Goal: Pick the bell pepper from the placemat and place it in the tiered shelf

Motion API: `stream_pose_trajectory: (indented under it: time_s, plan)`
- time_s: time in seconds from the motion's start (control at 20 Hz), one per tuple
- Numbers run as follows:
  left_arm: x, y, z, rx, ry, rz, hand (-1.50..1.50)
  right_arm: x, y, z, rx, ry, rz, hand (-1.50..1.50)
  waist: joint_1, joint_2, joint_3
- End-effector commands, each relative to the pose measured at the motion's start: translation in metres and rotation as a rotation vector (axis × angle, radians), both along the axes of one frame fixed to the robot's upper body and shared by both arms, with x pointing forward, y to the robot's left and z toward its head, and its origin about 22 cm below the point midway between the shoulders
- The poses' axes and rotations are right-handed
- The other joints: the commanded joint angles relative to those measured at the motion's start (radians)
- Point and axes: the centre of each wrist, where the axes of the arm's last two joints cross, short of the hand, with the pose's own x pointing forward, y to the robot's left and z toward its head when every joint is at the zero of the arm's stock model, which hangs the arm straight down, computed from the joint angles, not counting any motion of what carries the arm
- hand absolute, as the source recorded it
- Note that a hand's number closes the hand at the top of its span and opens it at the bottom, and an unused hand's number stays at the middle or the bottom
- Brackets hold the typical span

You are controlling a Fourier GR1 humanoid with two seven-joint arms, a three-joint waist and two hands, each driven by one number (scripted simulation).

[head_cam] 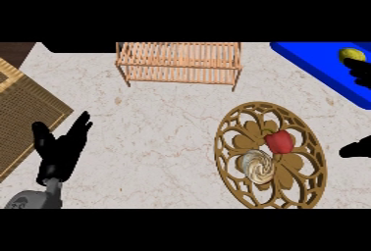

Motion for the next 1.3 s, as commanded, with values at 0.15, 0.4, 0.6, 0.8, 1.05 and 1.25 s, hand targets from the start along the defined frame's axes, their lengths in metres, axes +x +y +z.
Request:
stream_pose_trajectory:
  time_s: [0.15,0.4,0.6,0.8,1.05,1.25]
  plan:
    - [-0.002,-0.002,-0.014,0.003,0.052,-0.003,0.0,0.005,0.042,-0.014,-0.104,0.135,-0.011,-1.5,-0.003,0.008,-0.007]
    - [-0.014,0.009,0.0,-0.003,0.055,0.007,0.0,0.012,0.053,-0.031,-0.183,0.158,0.01,-1.5,0.004,0.007,-0.007]
    - [-0.005,-0.014,-0.019,0.013,0.058,0.008,0.0,0.009,0.065,-0.024,-0.192,0.173,-0.043,-1.5,-0.007,0.007,-0.007]
    - [-0.005,0.012,-0.011,-0.003,0.061,0.018,0.0,-0.014,0.087,-0.032,-0.229,0.159,-0.074,-1.5,-0.011,0.005,-0.007]
    - [-0.012,0.013,-0.015,-0.019,0.067,0.016,0.0,-0.003,0.084,-0.052,-0.264,0.172,-0.085,-1.5,-0.005,0.007,-0.007]
    - [-0.018,-0.017,-0.016,-0.029,0.068,0.01,0.0,0.001,0.093,-0.076,-0.263,0.159,-0.085,-1.5,-0.001,0.007,-0.006]
